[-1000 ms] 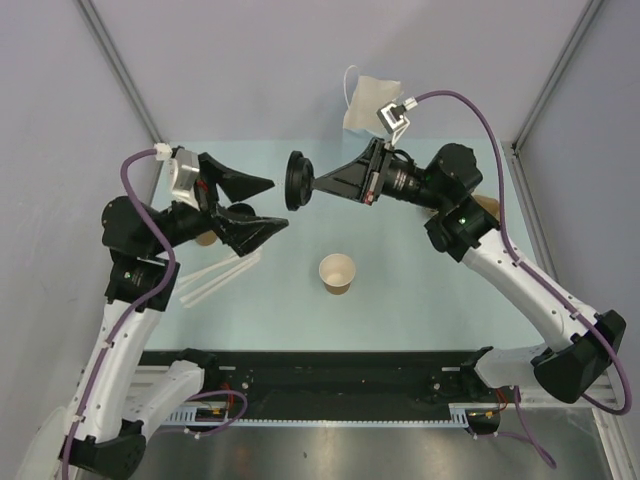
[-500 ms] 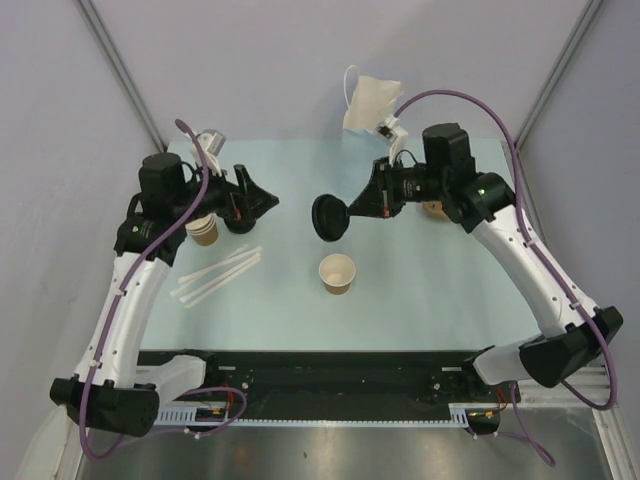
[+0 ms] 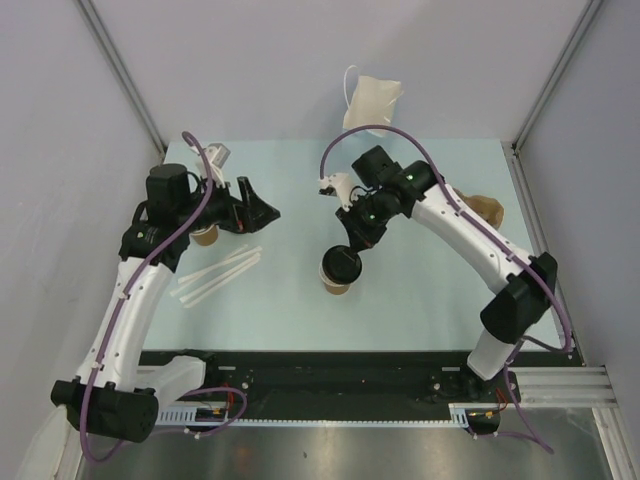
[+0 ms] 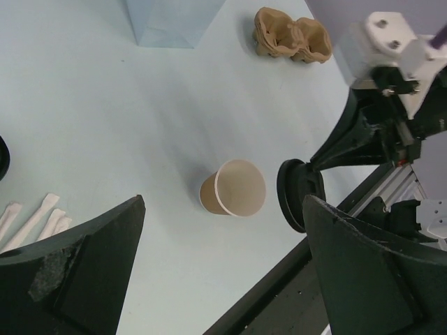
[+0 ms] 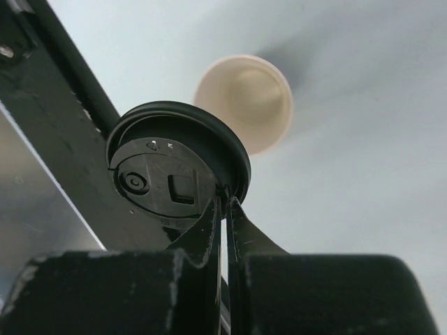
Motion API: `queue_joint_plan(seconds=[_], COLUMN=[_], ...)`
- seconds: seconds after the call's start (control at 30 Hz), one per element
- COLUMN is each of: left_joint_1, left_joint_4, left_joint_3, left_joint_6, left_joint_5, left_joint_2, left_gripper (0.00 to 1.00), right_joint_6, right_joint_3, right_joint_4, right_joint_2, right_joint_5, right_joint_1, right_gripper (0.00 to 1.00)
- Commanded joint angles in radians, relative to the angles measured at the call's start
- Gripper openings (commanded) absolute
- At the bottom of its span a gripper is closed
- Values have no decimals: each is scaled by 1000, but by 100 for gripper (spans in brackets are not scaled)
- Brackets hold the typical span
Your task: Pack the takeout coffee
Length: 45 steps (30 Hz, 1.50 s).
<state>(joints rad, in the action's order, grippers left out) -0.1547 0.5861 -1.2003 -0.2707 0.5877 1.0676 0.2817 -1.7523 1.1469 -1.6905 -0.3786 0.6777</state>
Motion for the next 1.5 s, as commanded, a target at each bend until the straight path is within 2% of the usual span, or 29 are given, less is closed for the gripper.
queue_joint_plan(seconds=[0.0,0.27,0.6,1.47], left_joint_1=[4,9,30,40], left_joint_4=[-14,1,-2,-5], left_joint_3=[22,8,15,18], left_joint_6=[14,31,13,4], left_joint_5=[17,-6,-29,-6], left_joint_2=[-6,37,63,66], left_gripper=[99,100,100,100], right_joint_6=[94,102,82,94], right_joint_3=[-114,-145,-118,-119], right_joint_4=[77,24,-59,-16], right_joint_2=[-73,-172,-210,-287], right_joint_5=[79,121,130,187], right_joint_1=[-1,-3,20,59], right_gripper=[0,0,0,0])
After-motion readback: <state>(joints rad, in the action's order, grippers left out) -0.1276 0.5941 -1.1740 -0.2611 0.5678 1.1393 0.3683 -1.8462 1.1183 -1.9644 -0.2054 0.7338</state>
